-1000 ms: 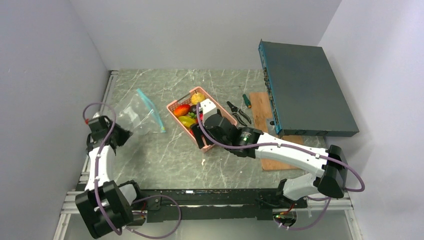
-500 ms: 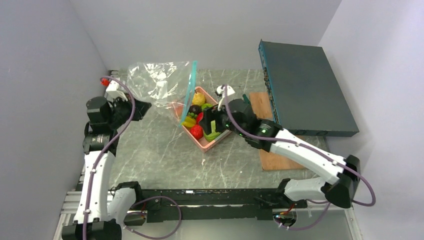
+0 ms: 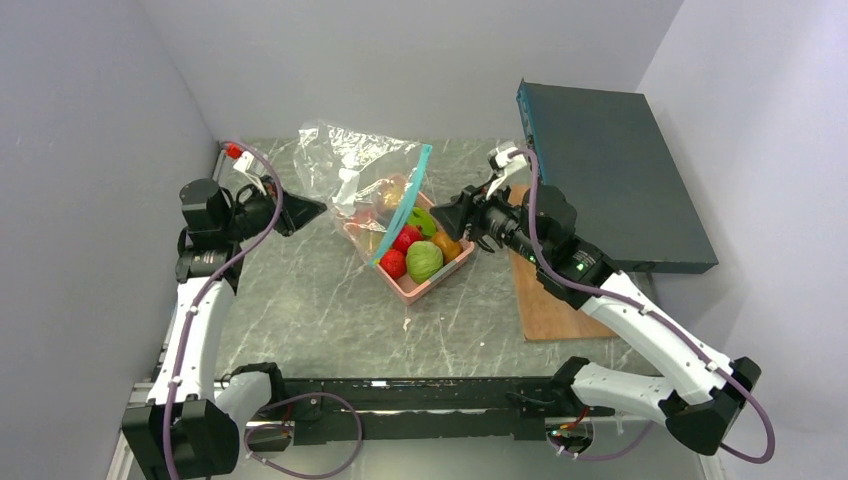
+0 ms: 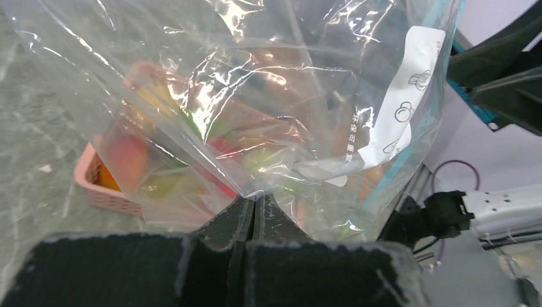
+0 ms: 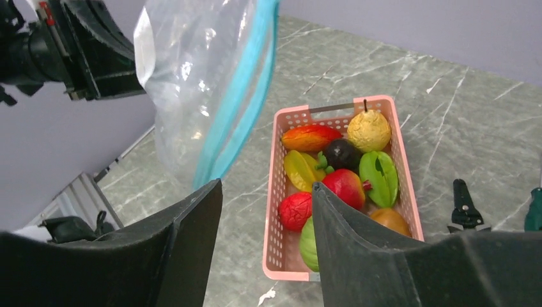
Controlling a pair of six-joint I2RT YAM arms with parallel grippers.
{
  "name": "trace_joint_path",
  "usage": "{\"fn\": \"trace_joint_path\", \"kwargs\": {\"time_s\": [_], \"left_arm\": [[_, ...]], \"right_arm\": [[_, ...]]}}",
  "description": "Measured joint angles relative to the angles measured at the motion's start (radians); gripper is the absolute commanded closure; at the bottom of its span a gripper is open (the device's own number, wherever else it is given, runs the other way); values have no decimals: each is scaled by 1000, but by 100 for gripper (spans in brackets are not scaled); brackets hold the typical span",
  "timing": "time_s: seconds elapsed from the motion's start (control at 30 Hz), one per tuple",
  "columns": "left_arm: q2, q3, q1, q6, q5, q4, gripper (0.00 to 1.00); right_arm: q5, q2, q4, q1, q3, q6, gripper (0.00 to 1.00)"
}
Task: Place the food in the zip-top bag and seal the zipper
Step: Open the zipper of the food storage bag.
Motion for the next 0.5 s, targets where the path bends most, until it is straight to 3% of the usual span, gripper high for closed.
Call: {"fn": "trace_joint_path", "kwargs": {"time_s": [0.2,0.5], "left_arm": [[0,-54,-2,-108,77,121,100],[-1,-90,-23,-197,111,204,100]], "right_arm": [[-95,-15,125,-10,-105,-27,52],[-234,18,264,-11,-126,-21,55]]}}
